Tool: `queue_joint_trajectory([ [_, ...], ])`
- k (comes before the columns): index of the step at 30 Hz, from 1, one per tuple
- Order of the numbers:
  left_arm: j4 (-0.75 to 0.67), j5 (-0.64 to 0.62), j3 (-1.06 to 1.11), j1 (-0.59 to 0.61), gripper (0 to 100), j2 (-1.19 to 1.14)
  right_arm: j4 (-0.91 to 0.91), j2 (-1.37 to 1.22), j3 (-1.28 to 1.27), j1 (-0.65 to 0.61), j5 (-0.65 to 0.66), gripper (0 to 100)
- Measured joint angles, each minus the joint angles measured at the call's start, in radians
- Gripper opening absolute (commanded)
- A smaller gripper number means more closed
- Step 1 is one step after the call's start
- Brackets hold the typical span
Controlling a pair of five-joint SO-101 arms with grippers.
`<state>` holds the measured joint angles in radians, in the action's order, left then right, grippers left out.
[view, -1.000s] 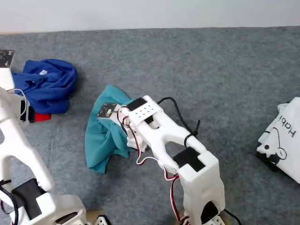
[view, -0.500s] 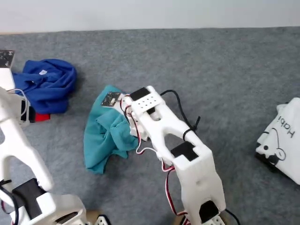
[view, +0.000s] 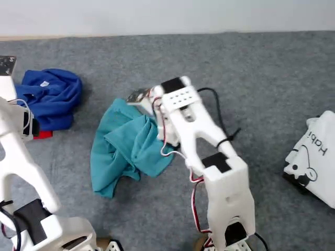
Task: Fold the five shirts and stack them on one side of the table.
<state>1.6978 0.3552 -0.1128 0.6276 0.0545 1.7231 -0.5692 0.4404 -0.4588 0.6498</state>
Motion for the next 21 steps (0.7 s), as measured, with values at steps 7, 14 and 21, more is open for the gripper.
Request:
queue_joint_trajectory([
  [7,0.000,0.000,0.000,0.000,14,0.000,0.028,0.123,0.000,0.127,0.044,1.1],
  [14,0.000,0.000,0.000,0.000,14,0.000,0.028,0.124,0.000,0.285,0.095,1.9],
  [21,0.000,0.000,0.000,0.000,14,0.000,0.028,0.074,0.000,0.295,0.057,22.4],
])
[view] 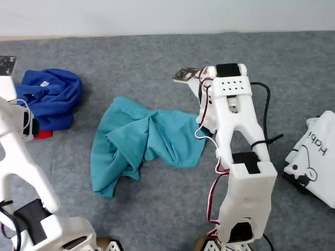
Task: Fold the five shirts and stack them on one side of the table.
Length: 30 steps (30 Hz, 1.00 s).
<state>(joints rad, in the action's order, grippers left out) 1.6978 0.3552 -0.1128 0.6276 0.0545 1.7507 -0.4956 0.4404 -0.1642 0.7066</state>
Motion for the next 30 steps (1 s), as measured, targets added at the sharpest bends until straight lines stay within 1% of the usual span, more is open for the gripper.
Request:
queue_joint_trajectory([
  [3,0.000,0.000,0.000,0.000,14,0.000,0.000,0.000,0.000,-0.011,-0.081,24.0],
  [5,0.000,0.000,0.000,0.000,14,0.000,0.000,-0.005,0.000,-0.029,-0.110,24.0],
  [9,0.000,0.000,0.000,0.000,14,0.000,-0.015,-0.008,0.000,-0.060,-0.127,24.0],
  [15,0.000,0.000,0.000,-0.003,14,0.000,-0.135,-0.081,0.000,-0.057,-0.129,24.0],
  [19,0.000,0.000,0.000,-0.020,14,0.000,-0.149,-0.150,0.000,-0.063,-0.133,24.0],
  [22,0.000,0.000,0.000,-0.025,14,0.000,-0.167,-0.175,0.000,-0.061,-0.169,24.0],
  [30,0.000,0.000,0.000,-0.026,14,0.000,-0.235,-0.180,0.005,-0.063,-0.186,24.0],
])
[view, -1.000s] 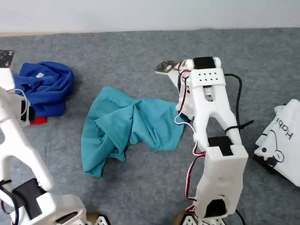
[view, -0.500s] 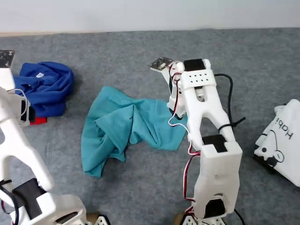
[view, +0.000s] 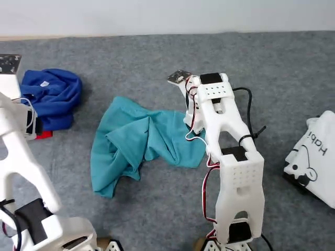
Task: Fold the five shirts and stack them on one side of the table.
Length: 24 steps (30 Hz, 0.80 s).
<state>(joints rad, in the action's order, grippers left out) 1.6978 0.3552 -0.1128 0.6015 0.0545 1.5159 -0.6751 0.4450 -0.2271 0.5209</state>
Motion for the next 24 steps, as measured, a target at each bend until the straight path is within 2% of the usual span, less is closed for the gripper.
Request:
queue_joint_trajectory([
  [17,0.000,0.000,0.000,0.000,14,0.000,-0.012,-0.086,0.031,0.023,-0.003,23.6],
  [19,0.000,0.000,0.000,0.000,14,0.000,-0.012,-0.087,0.032,0.023,-0.003,20.5],
  [24,0.000,0.000,0.000,-0.012,14,0.000,-0.020,-0.087,0.034,0.029,-0.002,4.0],
])
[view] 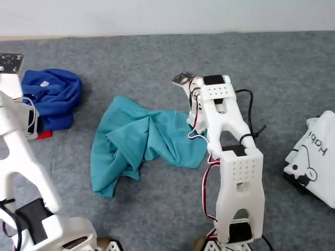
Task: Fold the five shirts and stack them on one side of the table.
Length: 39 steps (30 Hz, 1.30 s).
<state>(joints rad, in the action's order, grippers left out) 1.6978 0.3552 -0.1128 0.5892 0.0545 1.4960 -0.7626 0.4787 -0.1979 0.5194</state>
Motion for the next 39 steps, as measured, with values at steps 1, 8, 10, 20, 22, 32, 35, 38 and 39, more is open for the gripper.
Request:
queue_joint_trajectory([
  [1,0.000,0.000,0.000,0.002,14,0.000,0.000,0.002,0.002,0.000,0.012,1.5],
  [8,0.000,0.000,0.000,0.002,14,0.000,0.034,-0.002,0.009,-0.003,0.110,1.0],
  [10,0.000,0.000,0.000,0.002,14,0.000,0.066,-0.005,0.051,-0.003,0.114,1.0],
  [20,0.002,0.000,0.000,-0.078,14,0.000,0.232,0.155,0.338,0.153,0.109,1.1],
  [22,0.008,0.000,0.000,-0.129,14,0.000,0.253,0.181,0.365,0.195,0.106,1.1],
  [32,-0.100,-0.152,0.005,-0.451,14,0.000,0.256,0.222,0.374,0.276,0.106,1.1],
  [35,-0.153,-0.192,0.012,-0.566,14,-0.029,0.256,0.222,0.374,0.276,0.106,1.1],
  [38,-0.176,-0.227,0.012,-0.661,15,-0.124,0.258,0.222,0.373,0.278,0.106,1.1],
  [39,-0.186,-0.233,0.014,-0.683,15,-0.163,0.258,0.222,0.365,0.276,0.106,1.1],
])
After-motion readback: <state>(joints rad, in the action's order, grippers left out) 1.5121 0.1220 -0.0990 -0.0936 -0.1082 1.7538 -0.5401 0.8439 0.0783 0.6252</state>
